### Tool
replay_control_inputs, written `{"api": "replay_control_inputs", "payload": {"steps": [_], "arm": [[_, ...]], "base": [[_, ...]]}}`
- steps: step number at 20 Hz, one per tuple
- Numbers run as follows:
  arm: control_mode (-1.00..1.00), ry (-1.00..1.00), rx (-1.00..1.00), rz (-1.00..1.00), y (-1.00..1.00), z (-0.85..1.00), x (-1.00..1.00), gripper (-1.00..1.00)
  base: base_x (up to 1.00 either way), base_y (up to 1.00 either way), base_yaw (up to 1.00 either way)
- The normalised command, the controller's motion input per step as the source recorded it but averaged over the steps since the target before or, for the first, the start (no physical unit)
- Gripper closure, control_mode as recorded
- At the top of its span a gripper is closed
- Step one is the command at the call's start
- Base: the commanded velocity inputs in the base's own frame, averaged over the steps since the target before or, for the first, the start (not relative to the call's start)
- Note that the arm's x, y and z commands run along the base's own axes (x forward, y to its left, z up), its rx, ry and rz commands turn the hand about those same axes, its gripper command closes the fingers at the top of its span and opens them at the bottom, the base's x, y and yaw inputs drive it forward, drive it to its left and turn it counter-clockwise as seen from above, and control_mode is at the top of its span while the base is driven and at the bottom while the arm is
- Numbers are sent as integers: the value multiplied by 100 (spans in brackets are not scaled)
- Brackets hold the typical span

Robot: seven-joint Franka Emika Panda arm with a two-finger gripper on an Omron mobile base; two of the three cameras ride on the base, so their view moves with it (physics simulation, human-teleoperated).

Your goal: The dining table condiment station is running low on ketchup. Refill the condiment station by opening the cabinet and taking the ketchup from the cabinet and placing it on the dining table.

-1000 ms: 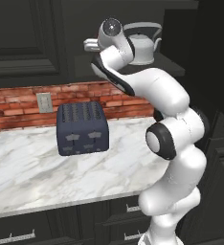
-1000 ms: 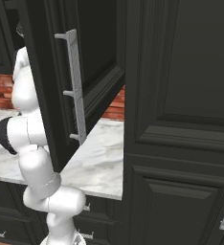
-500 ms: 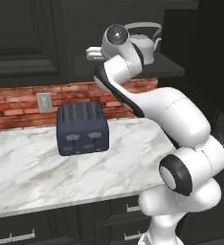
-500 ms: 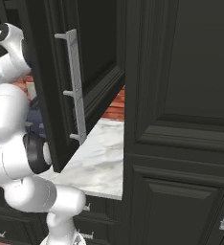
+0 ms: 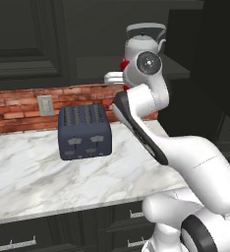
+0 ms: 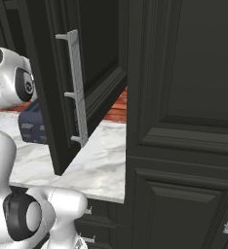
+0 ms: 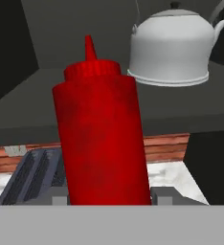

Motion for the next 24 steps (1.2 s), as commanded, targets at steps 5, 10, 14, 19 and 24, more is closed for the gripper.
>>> {"api": "replay_control_inputs", "payload": {"steps": [5,10,14,19,24], "arm": [[-100,1,0,13,-12,-43,-100,100],[-100,7,0,4,-15,-6,-89,100],[-100,4,0,0,-7,0,-54,100],[-100,0,0,0,-16,0,-20,100],[-100,0,0,0,-27,0,-1,100]], "base": [[0,0,0],[0,0,0],[0,0,0],[0,0,0],[0,0,0]]}}
